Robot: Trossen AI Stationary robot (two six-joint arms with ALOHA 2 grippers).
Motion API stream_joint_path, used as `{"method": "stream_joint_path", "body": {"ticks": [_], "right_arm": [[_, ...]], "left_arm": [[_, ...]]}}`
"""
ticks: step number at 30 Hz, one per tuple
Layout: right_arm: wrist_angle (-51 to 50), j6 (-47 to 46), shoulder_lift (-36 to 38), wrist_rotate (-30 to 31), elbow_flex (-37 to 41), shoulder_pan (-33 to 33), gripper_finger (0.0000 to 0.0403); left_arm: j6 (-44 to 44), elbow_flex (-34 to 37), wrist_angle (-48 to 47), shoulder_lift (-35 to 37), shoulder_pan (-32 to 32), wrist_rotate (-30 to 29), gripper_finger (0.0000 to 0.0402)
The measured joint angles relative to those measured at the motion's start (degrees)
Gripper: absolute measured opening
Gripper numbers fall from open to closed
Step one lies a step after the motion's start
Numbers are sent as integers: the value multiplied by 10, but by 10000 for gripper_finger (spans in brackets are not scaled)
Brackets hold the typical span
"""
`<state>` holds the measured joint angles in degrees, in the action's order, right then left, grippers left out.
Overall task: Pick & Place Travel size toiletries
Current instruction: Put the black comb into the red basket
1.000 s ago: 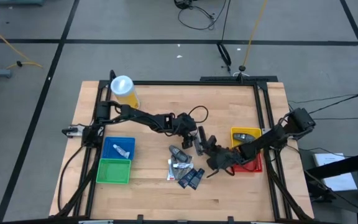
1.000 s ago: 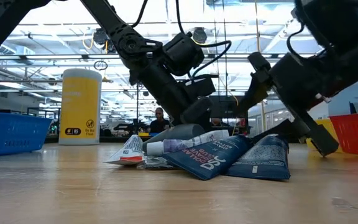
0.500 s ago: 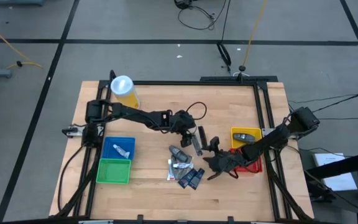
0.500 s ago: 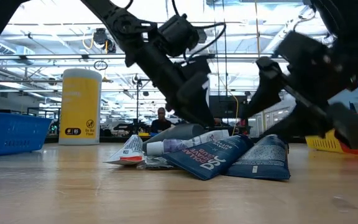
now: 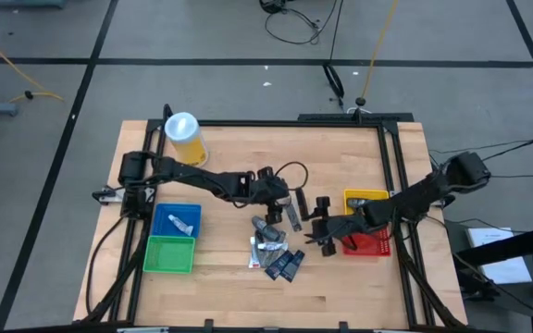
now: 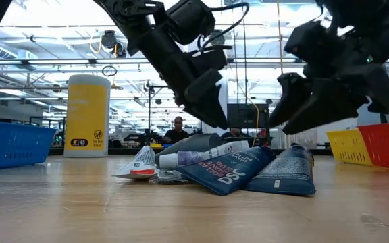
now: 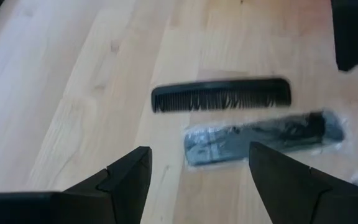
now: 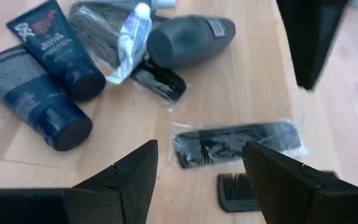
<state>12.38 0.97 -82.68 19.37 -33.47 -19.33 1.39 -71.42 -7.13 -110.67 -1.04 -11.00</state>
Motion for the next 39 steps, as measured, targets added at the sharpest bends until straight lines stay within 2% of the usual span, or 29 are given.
{"method": "stream_joint_path", "body": {"ticks": [6, 12, 15, 19, 22, 24, 30, 35, 37, 39], "right_arm": [[17, -15, -41, 0, 0, 17, 226], [86, 61, -93, -1, 0, 18, 229], [128, 96, -121, 0, 0, 18, 230], [157, 124, -153, 3, -1, 21, 228], [162, 136, -168, 40, -1, 24, 224], [156, 135, -168, 75, -2, 23, 221], [104, 164, -134, 130, 0, 26, 217], [52, 159, -92, 237, 1, 26, 217], [35, 135, -70, 242, 1, 26, 217], [26, 96, -47, 201, 1, 30, 216]], "left_arm": [[2, 0, 5, -1, -8, -7, 266], [-1, 0, 76, -40, -34, 58, 266], [1, 0, 83, -63, -46, 82, 266], [4, 0, 80, -83, -53, 86, 266], [6, 0, 64, -86, -54, 104, 266], [8, -1, 37, -84, -54, 114, 266], [35, -3, -55, -70, -38, 103, 266], [55, 1, -85, -42, -23, 95, 266], [65, 3, -79, -24, -17, 94, 266], [64, 0, -63, -6, -11, 95, 266]]}}
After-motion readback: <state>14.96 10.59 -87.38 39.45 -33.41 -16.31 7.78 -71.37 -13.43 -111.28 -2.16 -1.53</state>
